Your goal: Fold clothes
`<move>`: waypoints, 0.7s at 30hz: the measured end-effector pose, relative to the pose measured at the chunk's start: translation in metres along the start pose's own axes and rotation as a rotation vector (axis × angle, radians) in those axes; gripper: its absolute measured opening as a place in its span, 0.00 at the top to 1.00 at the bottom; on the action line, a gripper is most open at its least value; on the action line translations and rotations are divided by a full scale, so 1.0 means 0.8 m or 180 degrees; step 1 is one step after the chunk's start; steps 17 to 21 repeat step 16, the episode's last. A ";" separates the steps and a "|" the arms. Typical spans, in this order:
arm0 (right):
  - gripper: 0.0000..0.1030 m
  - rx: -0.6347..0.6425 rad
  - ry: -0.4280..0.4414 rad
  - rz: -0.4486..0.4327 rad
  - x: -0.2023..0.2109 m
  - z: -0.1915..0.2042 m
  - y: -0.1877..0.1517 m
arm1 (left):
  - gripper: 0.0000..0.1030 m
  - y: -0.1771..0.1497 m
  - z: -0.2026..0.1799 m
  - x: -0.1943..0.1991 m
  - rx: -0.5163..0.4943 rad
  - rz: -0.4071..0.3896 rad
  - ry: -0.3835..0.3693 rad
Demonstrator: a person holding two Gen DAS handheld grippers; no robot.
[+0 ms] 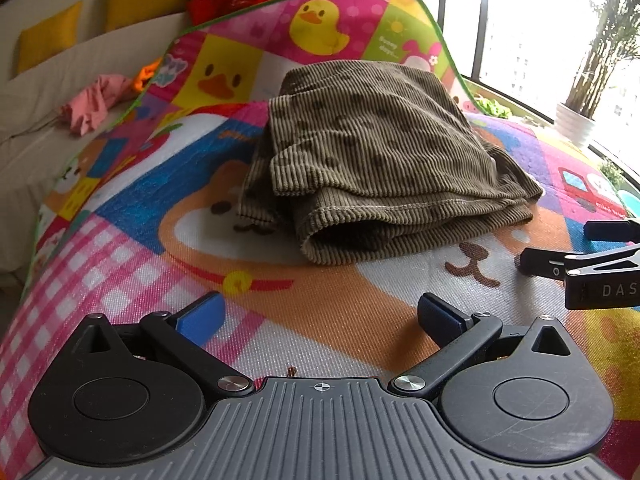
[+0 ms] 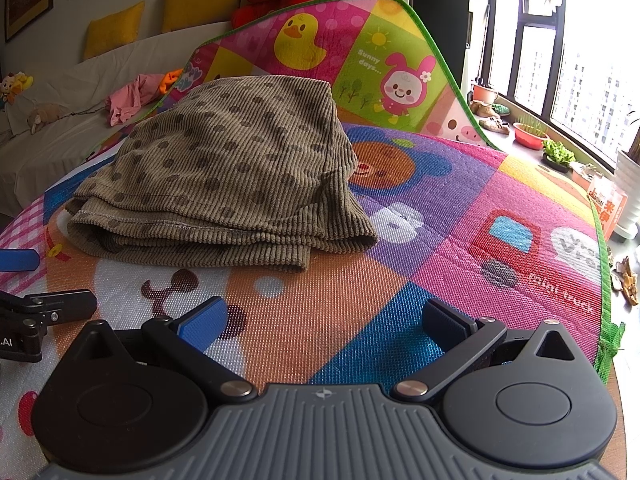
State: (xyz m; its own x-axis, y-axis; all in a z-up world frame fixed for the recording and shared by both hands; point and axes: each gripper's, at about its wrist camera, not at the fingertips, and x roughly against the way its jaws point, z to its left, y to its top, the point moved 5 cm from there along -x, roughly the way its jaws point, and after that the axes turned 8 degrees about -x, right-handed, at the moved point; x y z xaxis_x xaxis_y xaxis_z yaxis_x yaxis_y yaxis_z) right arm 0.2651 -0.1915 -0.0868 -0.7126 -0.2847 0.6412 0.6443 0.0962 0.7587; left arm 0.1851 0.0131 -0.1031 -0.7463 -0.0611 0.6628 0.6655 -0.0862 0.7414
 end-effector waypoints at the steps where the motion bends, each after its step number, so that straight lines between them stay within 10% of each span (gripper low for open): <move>1: 0.00 0.0001 -0.0001 0.0000 0.000 0.000 0.000 | 0.00 0.000 0.000 0.000 0.0002 0.0000 0.0000; 21: 0.00 0.0007 -0.0004 0.0005 -0.001 0.001 0.000 | 0.00 0.003 0.003 -0.002 0.0059 0.0009 0.0055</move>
